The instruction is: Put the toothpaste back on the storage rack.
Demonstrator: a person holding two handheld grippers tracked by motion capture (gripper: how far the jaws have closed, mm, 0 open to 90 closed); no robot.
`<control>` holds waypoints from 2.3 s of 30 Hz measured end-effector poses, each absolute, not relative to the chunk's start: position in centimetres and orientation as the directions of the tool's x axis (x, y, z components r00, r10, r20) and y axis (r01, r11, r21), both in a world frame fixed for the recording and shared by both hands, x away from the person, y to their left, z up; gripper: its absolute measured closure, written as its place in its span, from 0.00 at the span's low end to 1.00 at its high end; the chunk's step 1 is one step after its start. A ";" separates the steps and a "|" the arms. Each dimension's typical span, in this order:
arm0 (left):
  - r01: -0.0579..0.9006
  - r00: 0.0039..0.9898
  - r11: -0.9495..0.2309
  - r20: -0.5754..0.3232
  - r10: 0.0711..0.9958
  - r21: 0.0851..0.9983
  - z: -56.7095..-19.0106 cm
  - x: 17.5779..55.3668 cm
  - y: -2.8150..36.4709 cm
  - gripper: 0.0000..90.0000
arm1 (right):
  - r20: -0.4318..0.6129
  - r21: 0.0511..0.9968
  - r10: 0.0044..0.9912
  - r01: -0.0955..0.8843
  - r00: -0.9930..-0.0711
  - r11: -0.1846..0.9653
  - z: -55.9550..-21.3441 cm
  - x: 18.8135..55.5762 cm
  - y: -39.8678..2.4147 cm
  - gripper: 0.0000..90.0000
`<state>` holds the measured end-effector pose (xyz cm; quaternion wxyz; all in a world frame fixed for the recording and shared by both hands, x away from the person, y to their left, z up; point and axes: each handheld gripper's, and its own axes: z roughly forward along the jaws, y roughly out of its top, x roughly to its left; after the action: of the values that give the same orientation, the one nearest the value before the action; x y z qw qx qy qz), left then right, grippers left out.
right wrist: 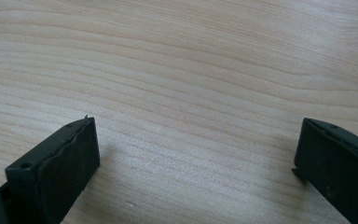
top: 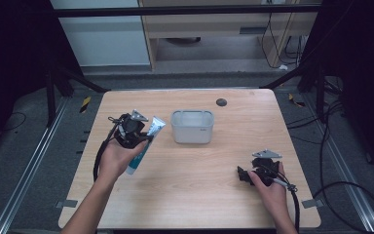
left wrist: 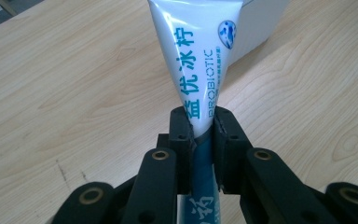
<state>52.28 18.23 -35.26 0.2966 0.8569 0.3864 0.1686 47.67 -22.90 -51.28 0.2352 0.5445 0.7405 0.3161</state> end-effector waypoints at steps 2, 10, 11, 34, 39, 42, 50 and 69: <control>0.562 0.644 -0.526 0.061 0.763 0.638 -35.1 52.4 18.1 0.88 | -0.004 0.724 0.955 0.658 -0.297 0.207 -51.3 47.7 -22.9 0.00; 0.546 0.632 -0.491 0.051 0.773 0.678 -33.7 53.5 17.5 0.88 | -0.004 0.724 0.955 0.658 -0.297 0.207 -51.3 47.7 -22.9 0.00; 0.542 0.632 -0.487 0.051 0.774 0.685 -33.5 53.6 17.4 0.88 | -0.004 0.724 0.955 0.658 -0.297 0.207 -51.3 47.7 -22.9 0.00; 0.476 0.640 -0.467 0.071 0.765 0.745 -31.2 54.7 15.0 0.88 | -0.004 0.724 0.956 0.658 -0.293 0.205 -51.3 47.6 -22.9 0.00; 0.459 0.631 -0.453 0.079 0.772 0.765 -30.4 55.0 14.5 0.88 | -0.004 0.724 0.956 0.658 -0.293 0.205 -51.3 47.6 -22.9 0.00; 0.449 0.630 -0.446 0.079 0.772 0.774 -30.1 55.0 13.8 0.88 | -0.004 0.724 0.956 0.658 -0.293 0.205 -51.3 47.6 -22.9 0.00; 0.430 0.623 -0.431 0.085 0.778 0.793 -29.6 55.1 12.4 0.88 | -0.005 0.724 0.956 0.658 -0.294 0.206 -51.3 47.6 -22.9 0.00; 0.397 0.595 -0.389 0.090 0.799 0.831 -29.0 55.0 10.3 0.88 | -0.005 0.723 0.956 0.659 -0.294 0.207 -51.3 47.6 -22.9 0.00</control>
<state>54.98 10.31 -28.97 0.4053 0.7956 0.3757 0.2481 47.63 -22.88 -51.27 0.2356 0.5453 0.7403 0.3148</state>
